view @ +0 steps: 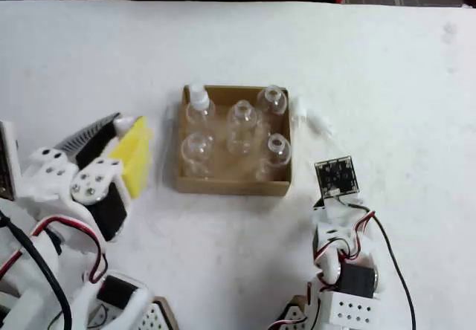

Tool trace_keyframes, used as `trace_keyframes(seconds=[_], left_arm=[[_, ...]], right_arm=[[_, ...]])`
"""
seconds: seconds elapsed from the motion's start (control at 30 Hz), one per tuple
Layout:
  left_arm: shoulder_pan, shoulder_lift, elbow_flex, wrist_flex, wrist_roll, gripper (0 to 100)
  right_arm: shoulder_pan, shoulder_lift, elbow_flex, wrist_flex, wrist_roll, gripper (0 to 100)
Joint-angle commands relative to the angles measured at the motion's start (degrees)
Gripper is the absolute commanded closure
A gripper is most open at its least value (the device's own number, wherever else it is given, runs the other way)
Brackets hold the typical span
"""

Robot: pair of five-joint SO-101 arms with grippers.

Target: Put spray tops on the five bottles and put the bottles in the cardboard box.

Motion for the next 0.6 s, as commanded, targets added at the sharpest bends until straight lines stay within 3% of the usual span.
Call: trace_keyframes(seconds=[0.0, 0.13, 0.33, 0.57], left_arm=[[4.70, 0.92, 0.53, -3.78, -0.79, 98], [6.20, 2.24, 5.19, -9.67, -0.88, 98], [6.20, 2.24, 14.07, -24.97, -1.05, 98], [10.86, 2.59, 25.58, -47.56, -8.70, 98]], right_arm=[[-0.40, -0.13, 0.53, 0.22, 0.97, 98.1], [-0.48, -0.13, 0.53, 0.22, 0.97, 98.1], [-0.48, -0.13, 0.53, 0.22, 0.97, 98.1], [-0.57, -0.13, 0.53, 0.22, 0.97, 98.1]])
